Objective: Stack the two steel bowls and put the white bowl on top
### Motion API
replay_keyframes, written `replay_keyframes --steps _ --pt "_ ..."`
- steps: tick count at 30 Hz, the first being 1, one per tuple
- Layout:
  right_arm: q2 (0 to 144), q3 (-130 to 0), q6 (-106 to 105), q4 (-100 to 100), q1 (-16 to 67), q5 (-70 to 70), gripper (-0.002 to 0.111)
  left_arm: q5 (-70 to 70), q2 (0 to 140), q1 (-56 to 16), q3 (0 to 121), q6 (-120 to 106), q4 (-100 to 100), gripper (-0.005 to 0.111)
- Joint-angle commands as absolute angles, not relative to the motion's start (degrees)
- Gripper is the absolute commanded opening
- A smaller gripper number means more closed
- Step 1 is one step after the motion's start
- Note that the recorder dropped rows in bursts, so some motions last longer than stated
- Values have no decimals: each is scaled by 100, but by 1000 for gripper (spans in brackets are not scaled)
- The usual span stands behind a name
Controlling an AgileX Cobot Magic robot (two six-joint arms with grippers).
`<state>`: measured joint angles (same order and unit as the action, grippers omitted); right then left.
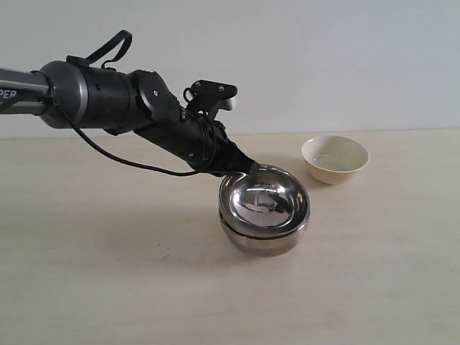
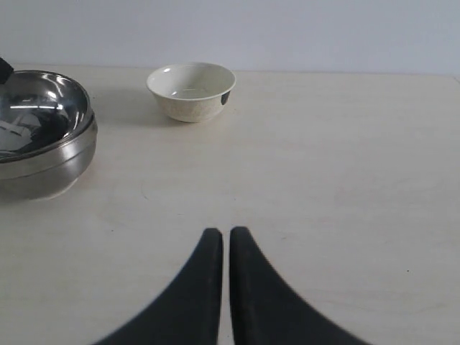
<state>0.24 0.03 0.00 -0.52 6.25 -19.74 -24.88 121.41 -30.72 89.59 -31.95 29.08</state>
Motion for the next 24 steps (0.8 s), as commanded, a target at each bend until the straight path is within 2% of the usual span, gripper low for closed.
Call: replay_keyframes --steps 1,14,24 --pt "0 0 0 -58 643 -1950 1 -2188 12149 -3129 8933 -3259 2955 4" --pt "0 0 0 -58 643 -1950 1 -1780 12037 -3274 8933 -3325 3091 4" --pt "0 0 0 -58 643 -1950 1 -2008 12037 -3274 8834 -3346 3150 4"
